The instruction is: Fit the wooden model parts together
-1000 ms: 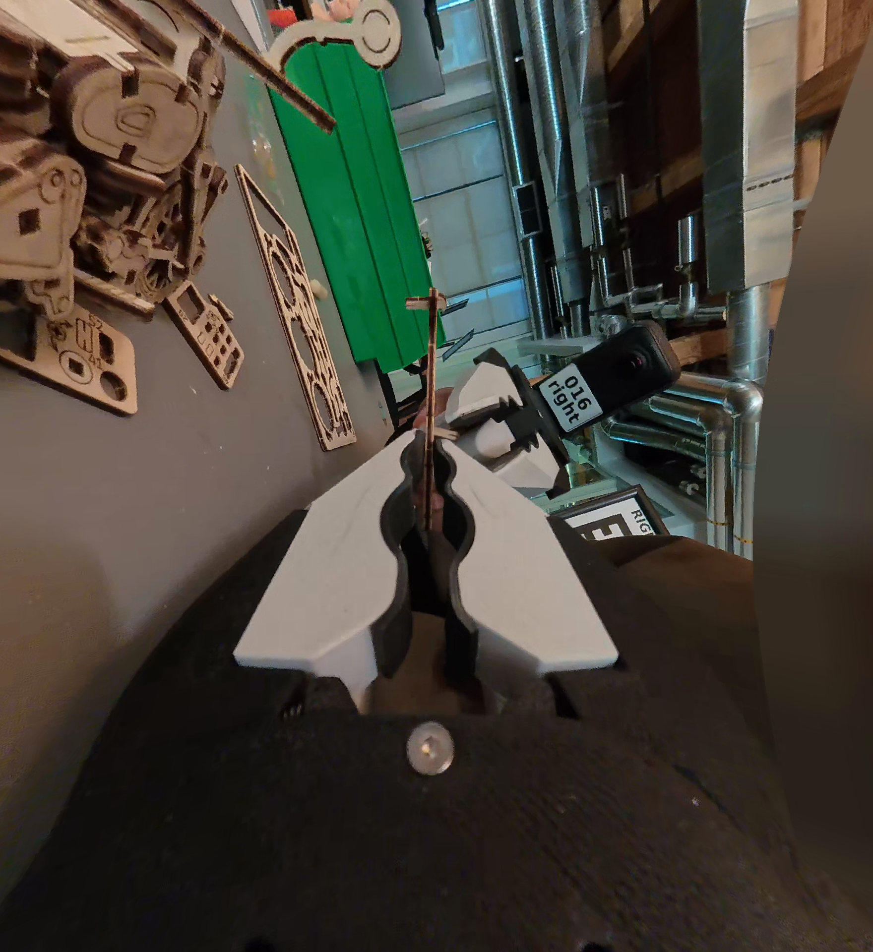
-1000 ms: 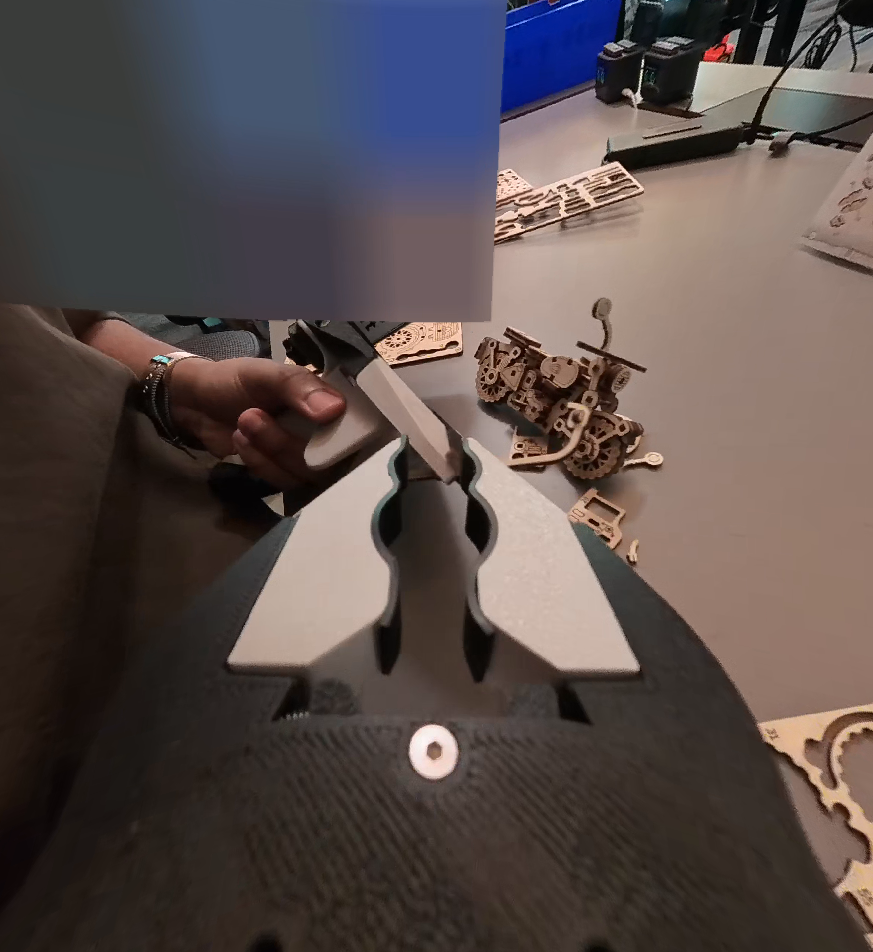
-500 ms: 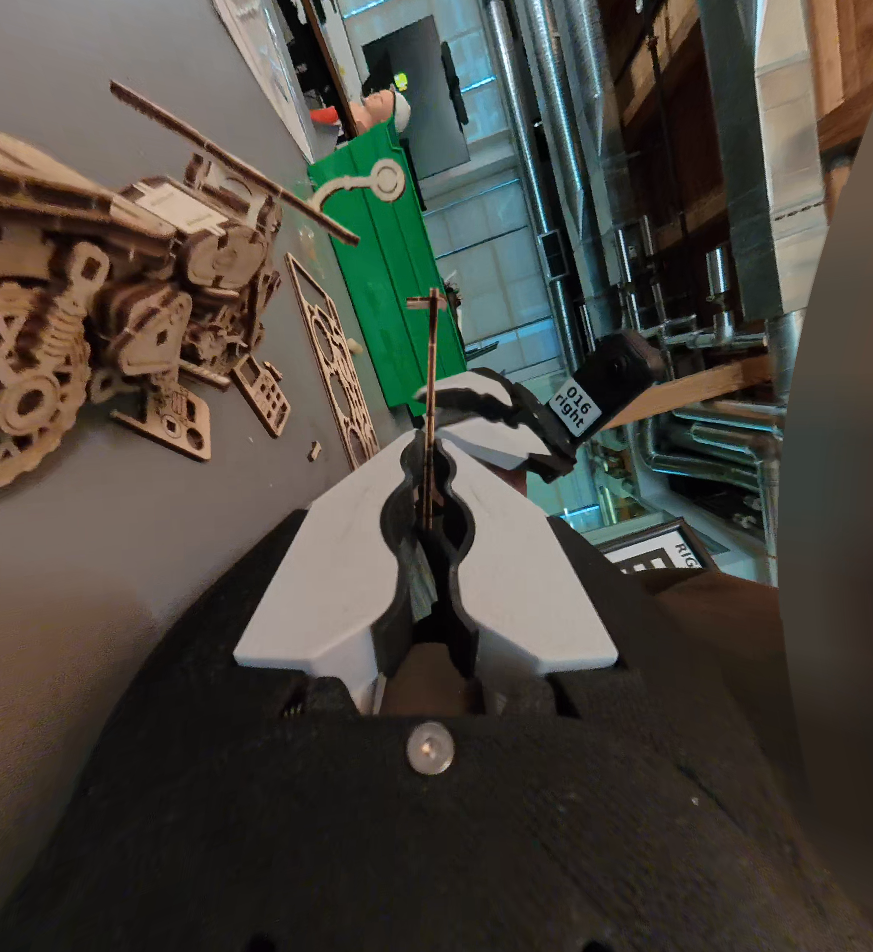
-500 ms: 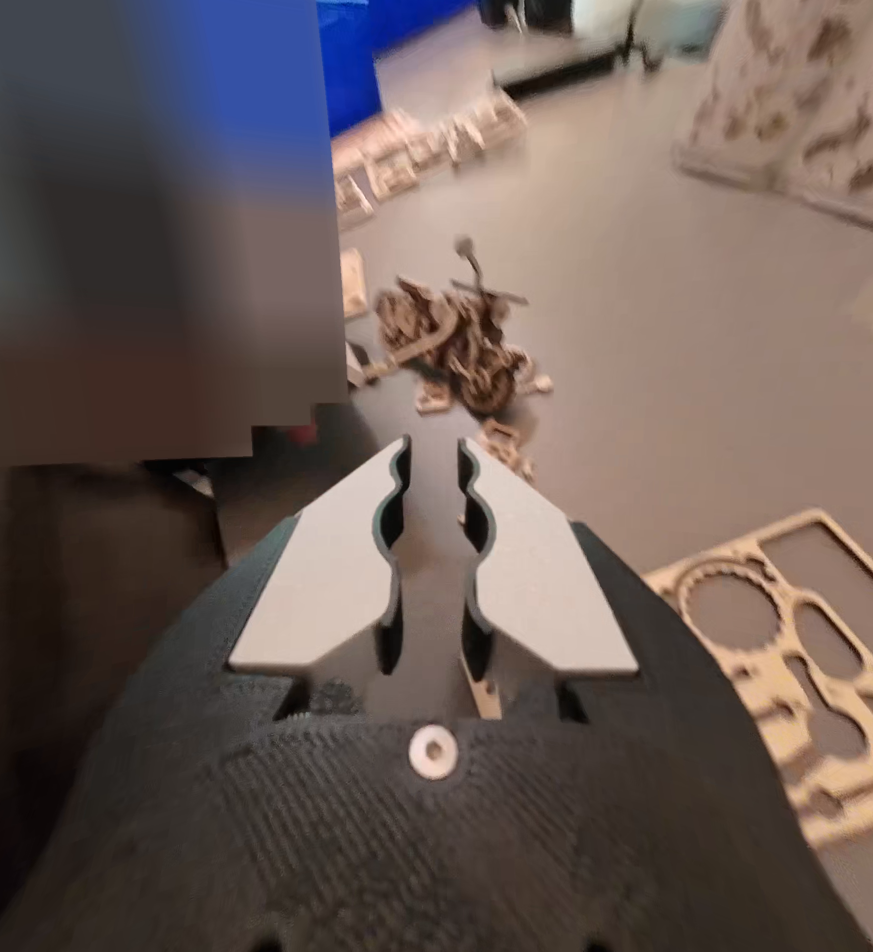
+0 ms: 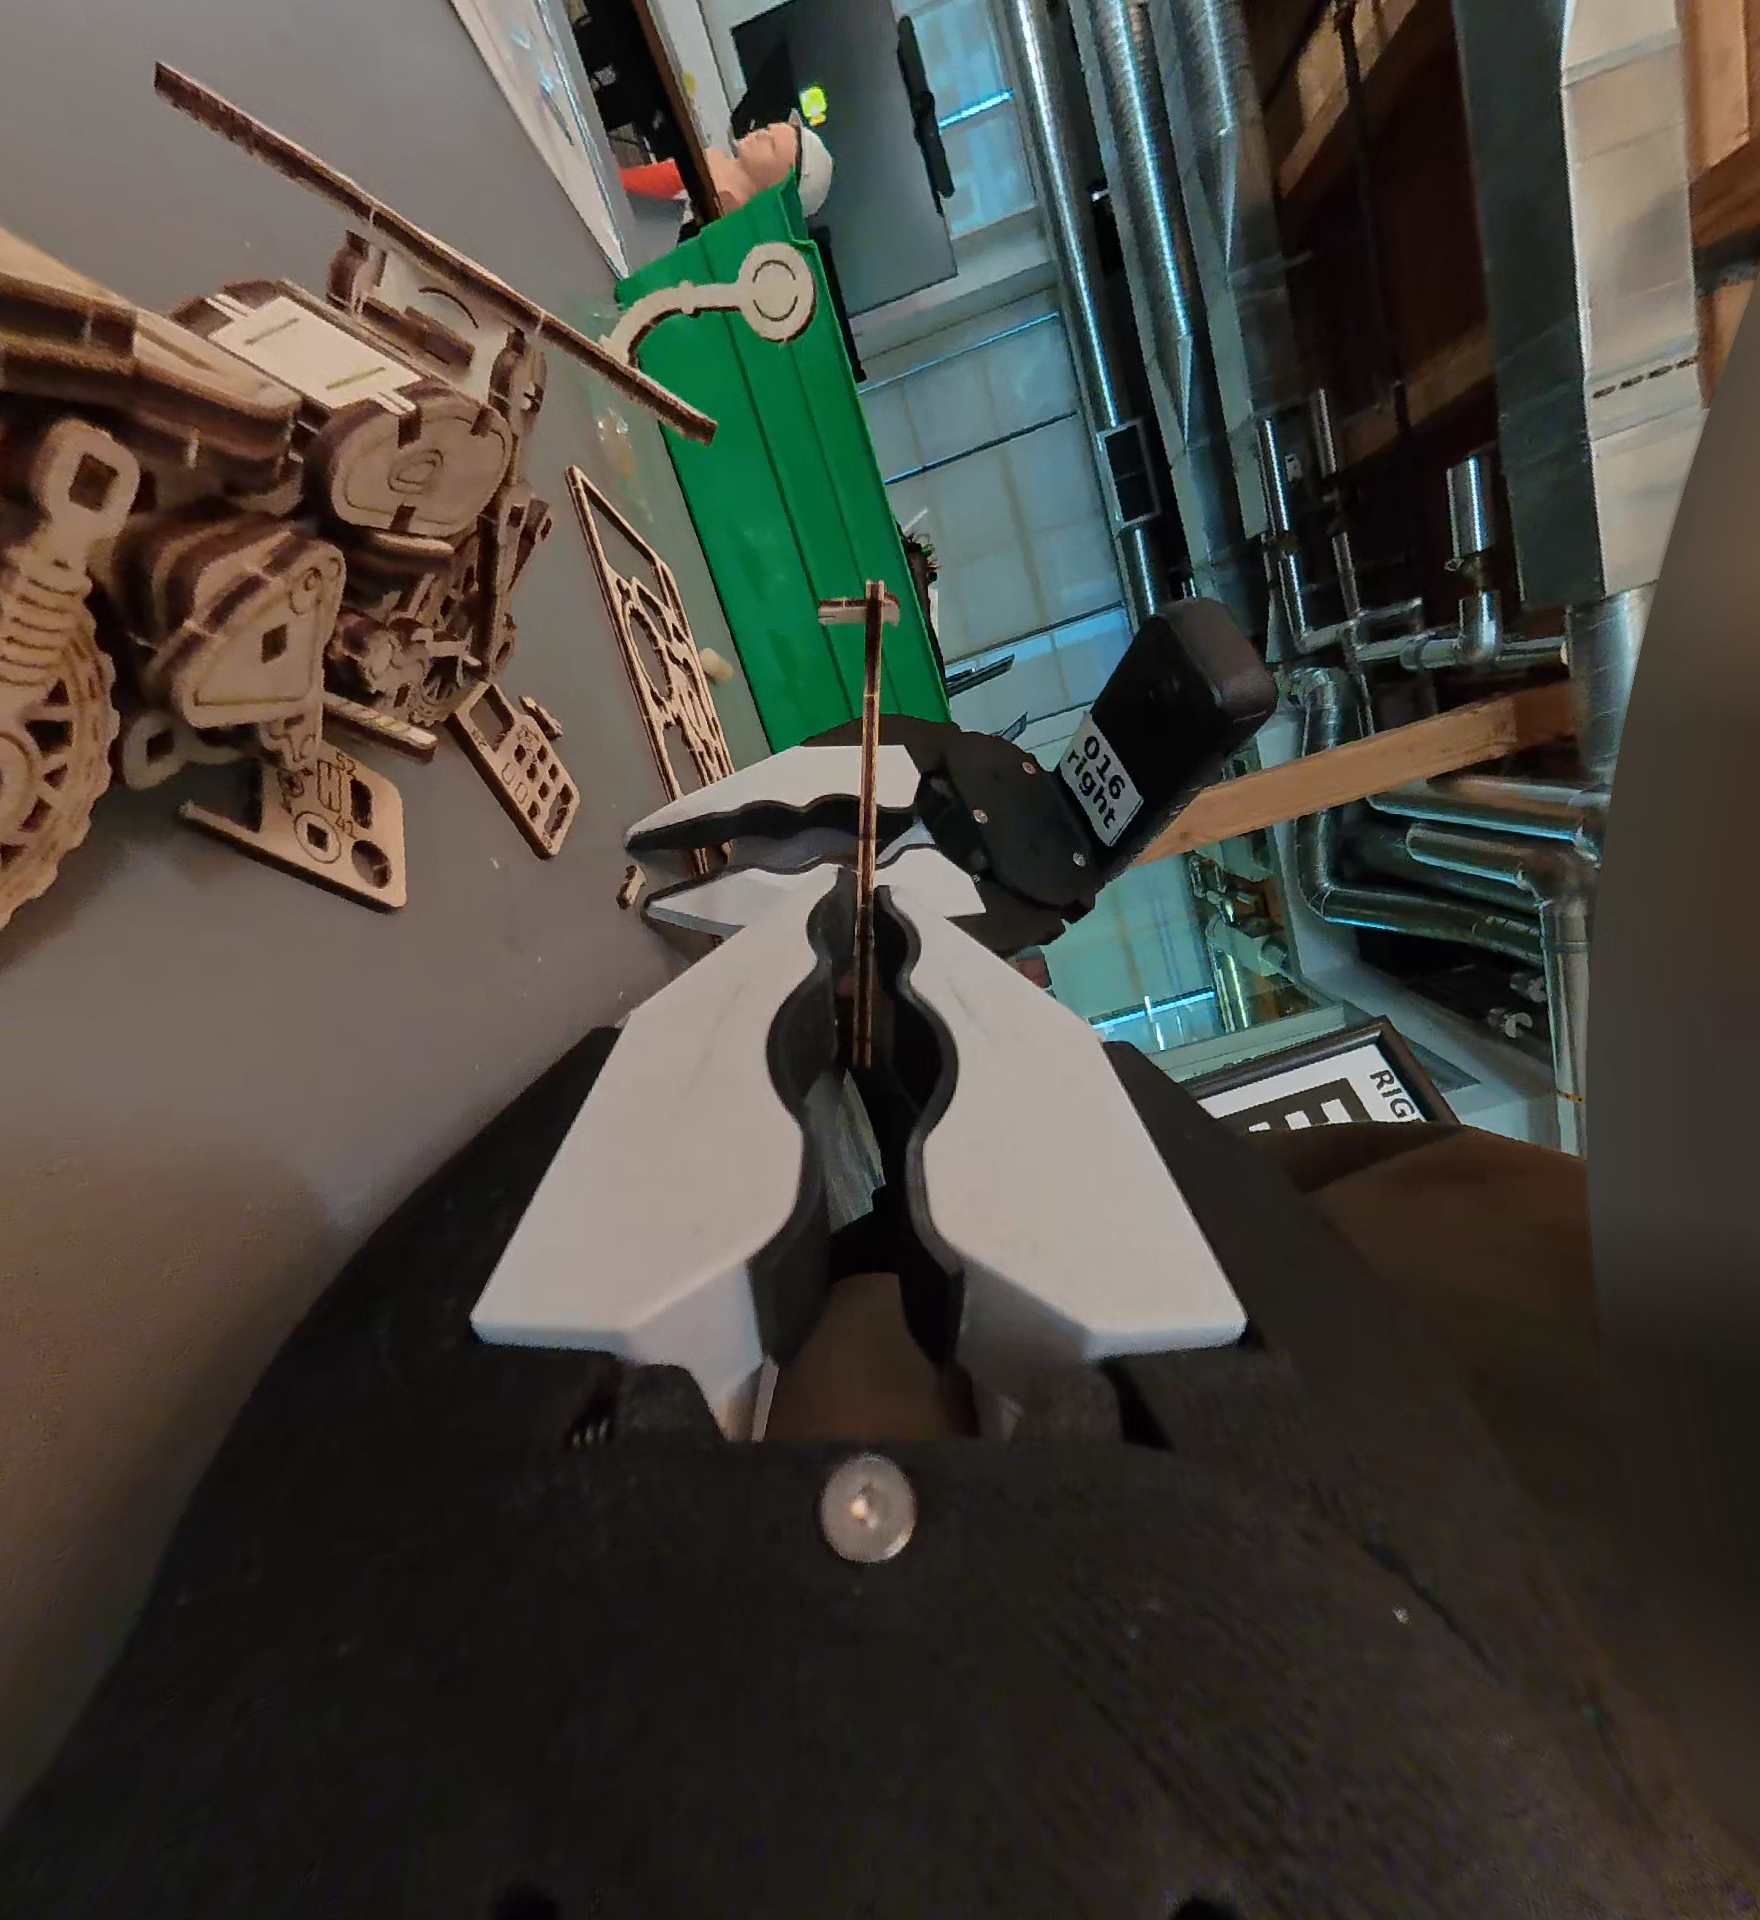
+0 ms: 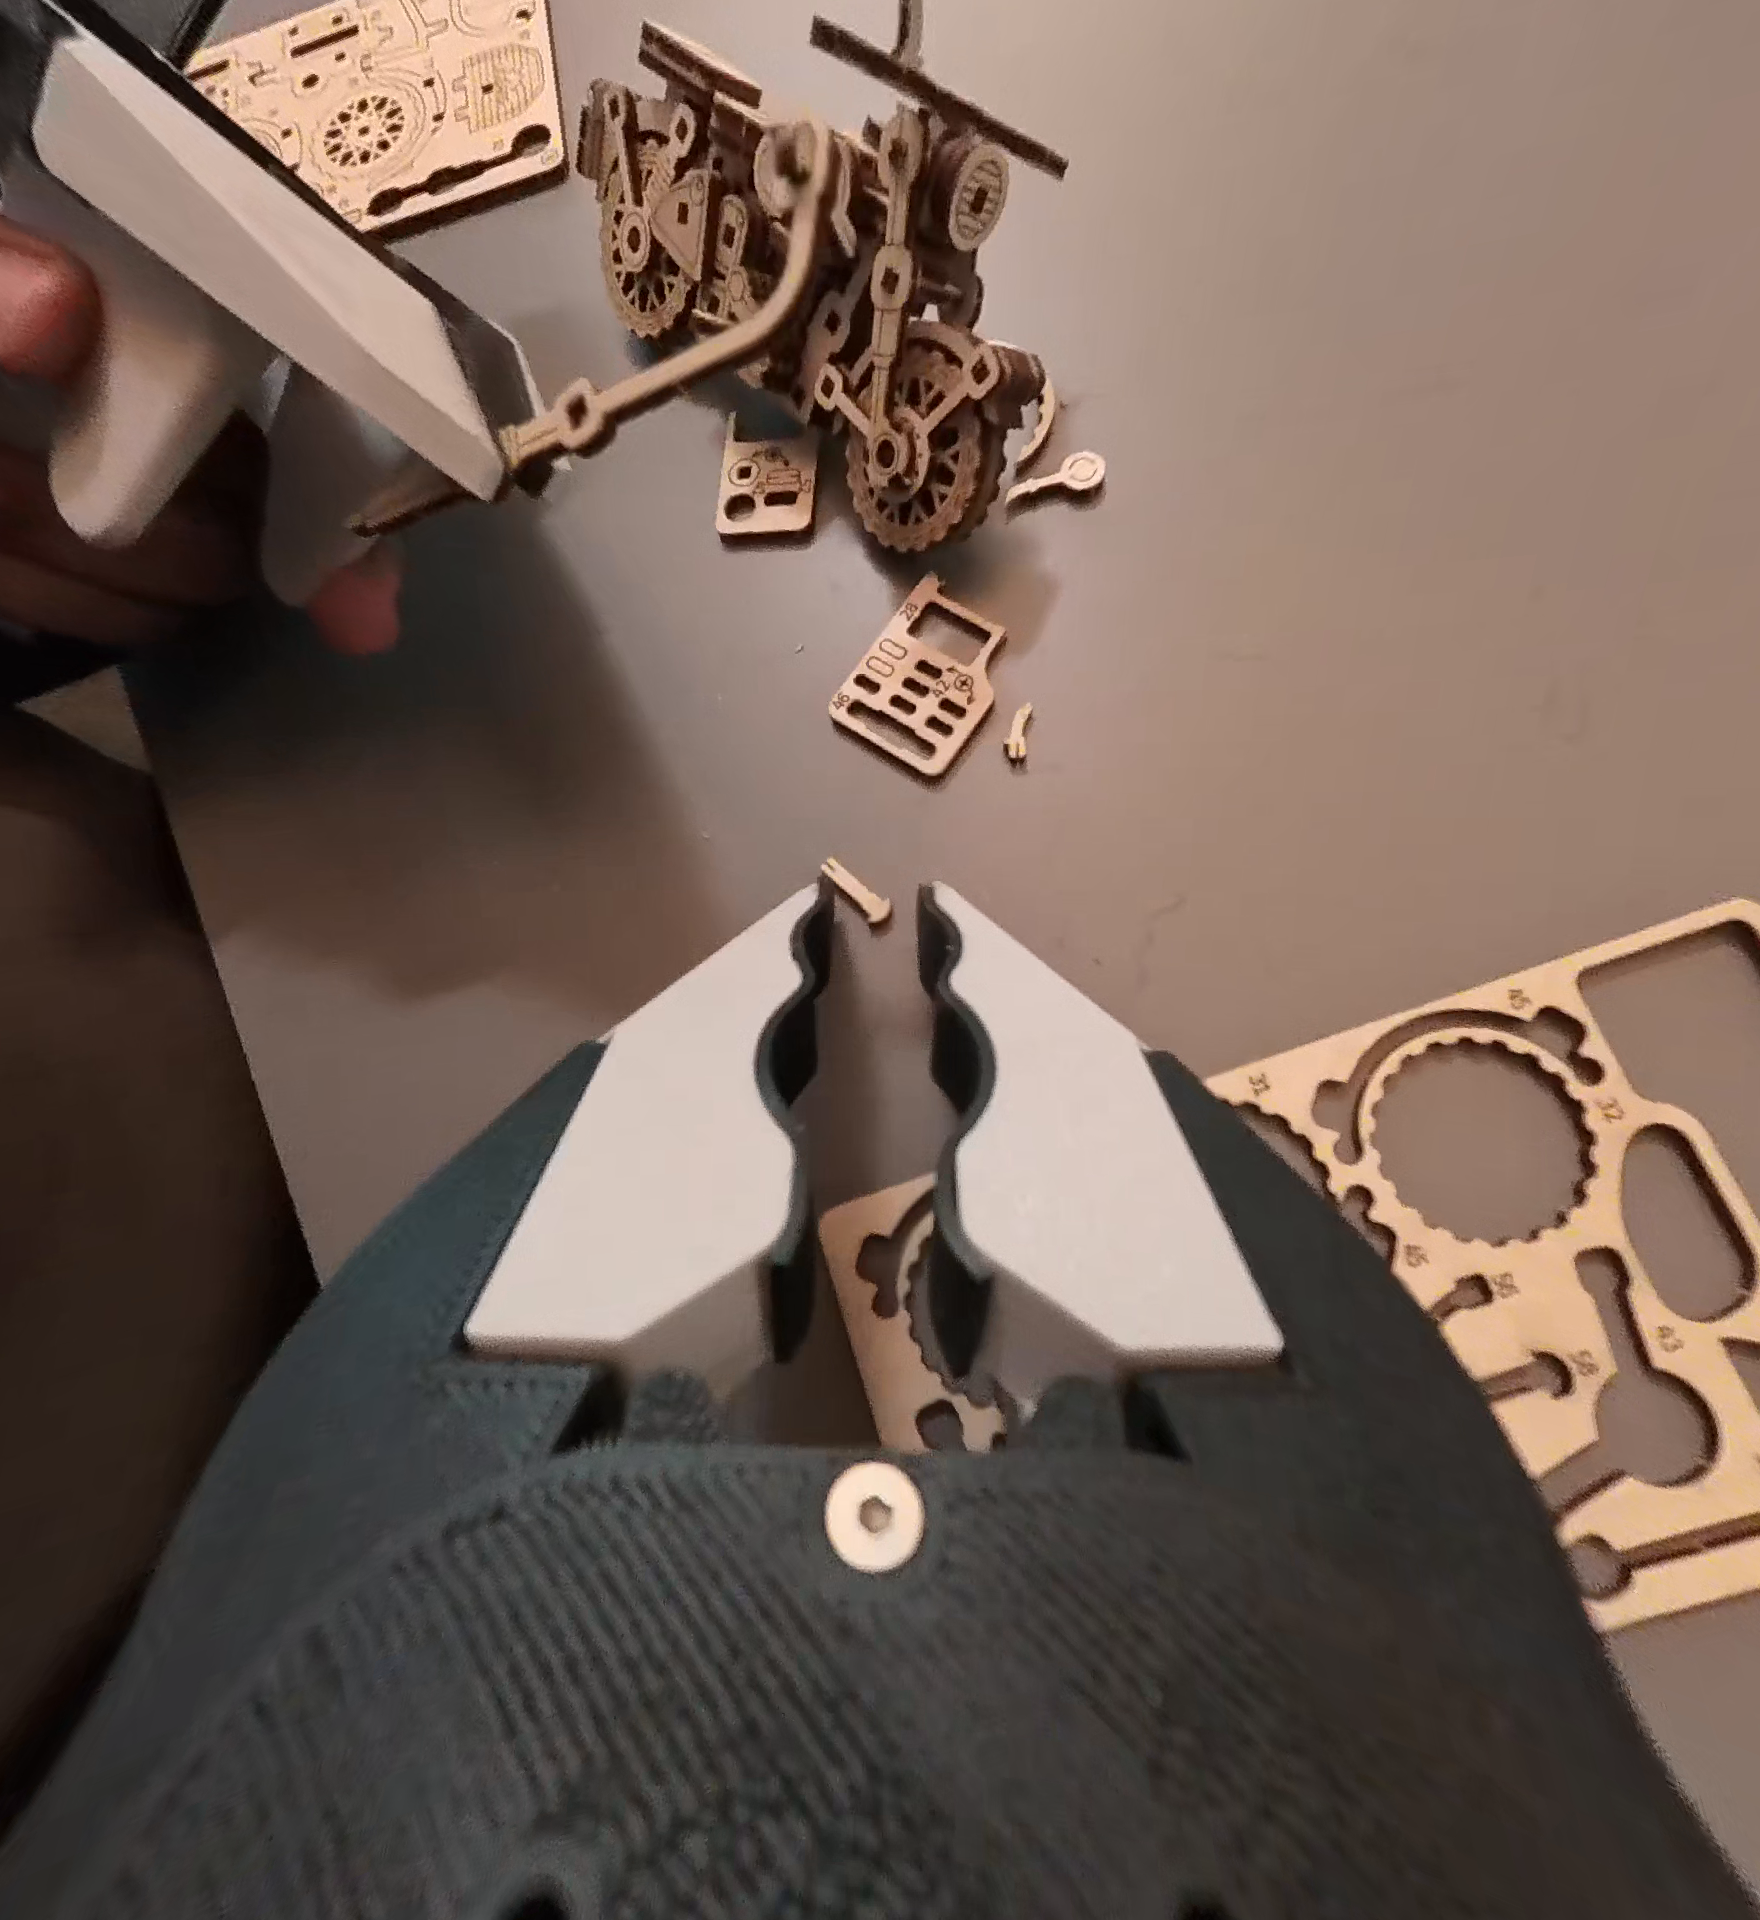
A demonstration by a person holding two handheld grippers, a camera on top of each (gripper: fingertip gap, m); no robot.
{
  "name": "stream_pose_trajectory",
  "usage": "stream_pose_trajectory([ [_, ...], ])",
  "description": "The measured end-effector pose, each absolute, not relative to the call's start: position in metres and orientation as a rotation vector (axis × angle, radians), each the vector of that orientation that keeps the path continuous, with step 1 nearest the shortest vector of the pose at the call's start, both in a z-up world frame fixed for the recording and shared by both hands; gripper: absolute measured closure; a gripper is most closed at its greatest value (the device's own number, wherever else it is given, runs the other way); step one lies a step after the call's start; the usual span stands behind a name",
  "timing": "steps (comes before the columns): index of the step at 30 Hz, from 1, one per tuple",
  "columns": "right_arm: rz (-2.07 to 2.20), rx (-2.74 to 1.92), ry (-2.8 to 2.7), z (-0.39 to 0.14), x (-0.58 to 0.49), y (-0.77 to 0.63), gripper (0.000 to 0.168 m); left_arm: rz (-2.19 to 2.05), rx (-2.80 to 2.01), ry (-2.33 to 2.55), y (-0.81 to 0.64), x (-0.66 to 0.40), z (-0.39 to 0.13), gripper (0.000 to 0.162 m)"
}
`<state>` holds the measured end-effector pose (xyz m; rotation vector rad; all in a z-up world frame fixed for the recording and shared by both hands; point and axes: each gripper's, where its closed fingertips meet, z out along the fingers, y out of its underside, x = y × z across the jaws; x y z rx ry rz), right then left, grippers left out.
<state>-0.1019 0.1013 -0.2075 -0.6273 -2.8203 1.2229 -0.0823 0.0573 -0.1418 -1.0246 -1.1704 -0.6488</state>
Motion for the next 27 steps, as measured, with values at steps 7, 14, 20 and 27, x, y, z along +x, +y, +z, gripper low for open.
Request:
stream_pose_trajectory([
  [7, 1.231, -0.614, -2.849, -0.208, -0.095, 0.1, 0.164, -0.602, -1.065, -1.159, 0.058, -0.082, -0.142, 0.162],
  [14, 1.864, -0.904, -2.666, -0.151, -0.091, 0.076, 0.165, -0.325, -1.223, -1.144, 0.05, -0.088, -0.144, 0.162],
  [20, 2.247, -1.206, -2.552, -0.131, -0.089, 0.07, 0.165, -0.219, -1.275, -1.102, 0.051, -0.087, -0.14, 0.162],
  [27, 2.715, -1.619, -2.368, -0.113, -0.088, 0.07, 0.166, -0.234, -1.241, -1.061, 0.052, -0.084, -0.131, 0.162],
])
